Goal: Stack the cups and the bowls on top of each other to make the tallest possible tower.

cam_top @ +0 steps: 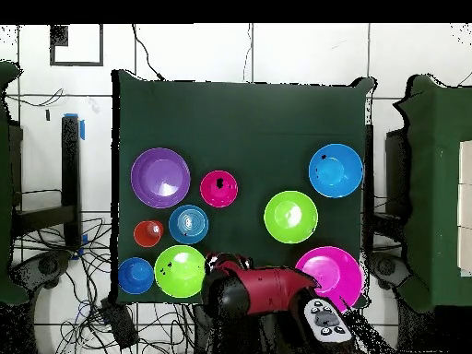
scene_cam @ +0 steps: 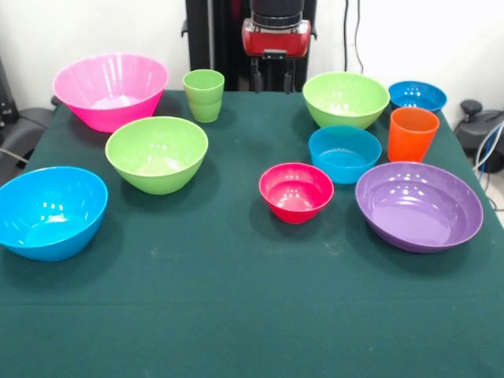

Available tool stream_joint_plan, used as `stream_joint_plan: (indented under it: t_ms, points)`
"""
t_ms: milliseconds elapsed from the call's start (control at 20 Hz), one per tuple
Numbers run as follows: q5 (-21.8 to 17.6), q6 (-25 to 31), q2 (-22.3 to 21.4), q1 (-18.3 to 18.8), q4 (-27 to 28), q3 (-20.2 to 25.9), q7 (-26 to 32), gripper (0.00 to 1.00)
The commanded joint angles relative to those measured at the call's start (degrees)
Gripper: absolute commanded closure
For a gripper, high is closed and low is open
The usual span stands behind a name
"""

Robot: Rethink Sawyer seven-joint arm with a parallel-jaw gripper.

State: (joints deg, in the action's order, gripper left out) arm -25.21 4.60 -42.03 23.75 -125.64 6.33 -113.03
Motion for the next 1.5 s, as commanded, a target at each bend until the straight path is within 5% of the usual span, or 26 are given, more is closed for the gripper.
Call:
stream_joint_plan:
  t_ms: [50, 650, 1500]
  points:
    - [-5.26, 4.2, 4.2, 2.85, 4.47, 7.05, 3.7, 0.0]
    - [-9.87, 12.64, 4.27, 12.17, 7.69, 14.29, 9.79, 0.0]
    - [-11.95, 22.4, 2.97, 18.9, 8.99, 20.77, 13.05, 0.0]
